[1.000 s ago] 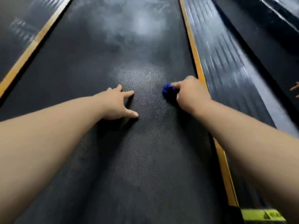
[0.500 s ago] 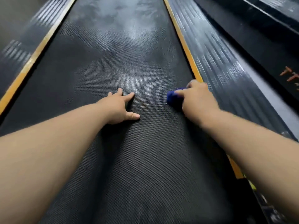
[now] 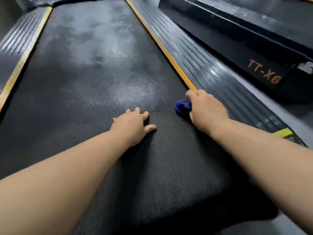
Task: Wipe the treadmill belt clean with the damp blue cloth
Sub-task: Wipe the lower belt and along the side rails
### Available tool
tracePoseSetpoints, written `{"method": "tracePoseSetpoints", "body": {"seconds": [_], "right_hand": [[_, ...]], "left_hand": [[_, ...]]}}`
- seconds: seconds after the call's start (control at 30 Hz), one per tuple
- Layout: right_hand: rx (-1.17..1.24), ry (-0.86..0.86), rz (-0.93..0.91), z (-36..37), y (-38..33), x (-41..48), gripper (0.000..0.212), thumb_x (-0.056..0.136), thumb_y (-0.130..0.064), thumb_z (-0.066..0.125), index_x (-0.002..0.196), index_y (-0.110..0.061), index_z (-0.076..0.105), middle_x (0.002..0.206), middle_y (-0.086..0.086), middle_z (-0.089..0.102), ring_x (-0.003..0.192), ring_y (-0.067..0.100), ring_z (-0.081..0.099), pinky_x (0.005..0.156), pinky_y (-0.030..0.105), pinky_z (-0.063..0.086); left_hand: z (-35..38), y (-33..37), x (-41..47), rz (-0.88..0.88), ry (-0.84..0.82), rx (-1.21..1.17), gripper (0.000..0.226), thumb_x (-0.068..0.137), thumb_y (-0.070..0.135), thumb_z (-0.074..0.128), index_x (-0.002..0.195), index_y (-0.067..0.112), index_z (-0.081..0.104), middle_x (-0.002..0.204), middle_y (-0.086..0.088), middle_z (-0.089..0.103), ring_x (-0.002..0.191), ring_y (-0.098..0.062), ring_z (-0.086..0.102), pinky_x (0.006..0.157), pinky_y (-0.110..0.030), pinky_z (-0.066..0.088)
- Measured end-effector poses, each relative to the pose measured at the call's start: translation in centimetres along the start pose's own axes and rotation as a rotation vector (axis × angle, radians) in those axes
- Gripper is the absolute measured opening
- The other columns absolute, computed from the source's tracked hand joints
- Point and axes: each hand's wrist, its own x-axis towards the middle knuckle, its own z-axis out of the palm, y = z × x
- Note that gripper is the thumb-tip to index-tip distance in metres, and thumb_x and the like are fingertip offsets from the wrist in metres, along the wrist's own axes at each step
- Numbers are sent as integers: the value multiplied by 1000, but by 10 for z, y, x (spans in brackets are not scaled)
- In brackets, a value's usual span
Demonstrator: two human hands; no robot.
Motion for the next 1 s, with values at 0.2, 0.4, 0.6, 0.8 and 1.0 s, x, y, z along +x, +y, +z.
{"method": "tracePoseSetpoints", "body": {"seconds": [0.2,0.4,0.6,0.8,1.0], "right_hand": [[99,-103,32,-5,-6,-29,23,87,-27,52,110,-23,54,106,3,57,93,24,53,66,30,40],[594,-2,153,-52,21,-71,25,86,-53,51,96,-36,67,93,-22,63,93,3,56,79,23,41],[378,179,211,-8,41,-68,34,82,-20,50,113,-22,65,117,4,64,113,29,52,98,40,43],[369,291,191,10,41,-68,35,82,-22,44,110,-19,65,111,0,66,109,25,52,94,41,45],[379,322,181,14,45,-66,28,88,-14,47,109,-17,65,110,1,66,108,24,50,90,34,42]], "left_hand": [[-9,-2,3,-10,52,50,71,83,72,39,142,34,39,140,4,46,124,-23,47,95,-38,43],[-25,25,-11,72,51,-293,44,97,44,31,134,28,48,149,-5,38,134,-24,37,107,-37,31],[26,123,-32,541,260,-76,54,82,64,47,127,37,51,147,-4,37,130,-33,34,104,-50,35],[14,47,34,196,386,-186,36,89,47,50,122,37,58,137,5,49,123,-29,41,100,-41,37],[18,95,1,374,378,-401,39,69,63,55,69,25,48,99,3,58,93,-27,53,83,-39,46]]}}
